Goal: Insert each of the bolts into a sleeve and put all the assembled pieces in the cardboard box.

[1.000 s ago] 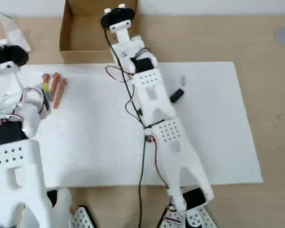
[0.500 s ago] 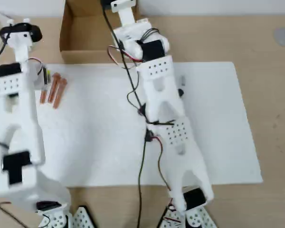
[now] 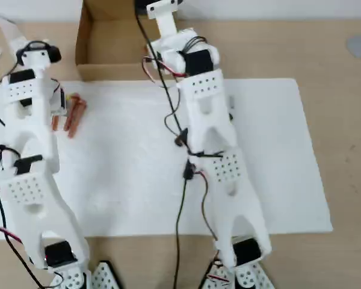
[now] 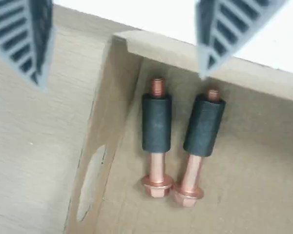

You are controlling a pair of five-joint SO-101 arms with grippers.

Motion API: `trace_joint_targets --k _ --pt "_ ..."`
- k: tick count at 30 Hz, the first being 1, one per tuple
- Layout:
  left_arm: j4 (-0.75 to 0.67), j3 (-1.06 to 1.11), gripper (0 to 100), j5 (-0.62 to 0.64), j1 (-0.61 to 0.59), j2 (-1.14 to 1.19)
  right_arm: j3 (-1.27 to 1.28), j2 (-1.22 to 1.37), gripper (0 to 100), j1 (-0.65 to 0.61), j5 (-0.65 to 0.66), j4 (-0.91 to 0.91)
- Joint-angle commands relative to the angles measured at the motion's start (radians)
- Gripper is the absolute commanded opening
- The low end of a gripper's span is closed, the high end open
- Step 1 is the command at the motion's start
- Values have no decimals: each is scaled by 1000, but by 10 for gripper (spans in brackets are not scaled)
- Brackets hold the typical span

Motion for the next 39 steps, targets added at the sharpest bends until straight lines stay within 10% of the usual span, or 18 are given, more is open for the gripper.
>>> trace_joint_targets --k 1,22,39 --pt "-78 -48 121 43 -17 33 -54 -104 239 16 3 3" --pt "91 -118 10 51 -49 56 -56 -124 239 13 -72 189" --pt "374 166 13 -3 44 -720 188 -473 239 -30 -486 422"
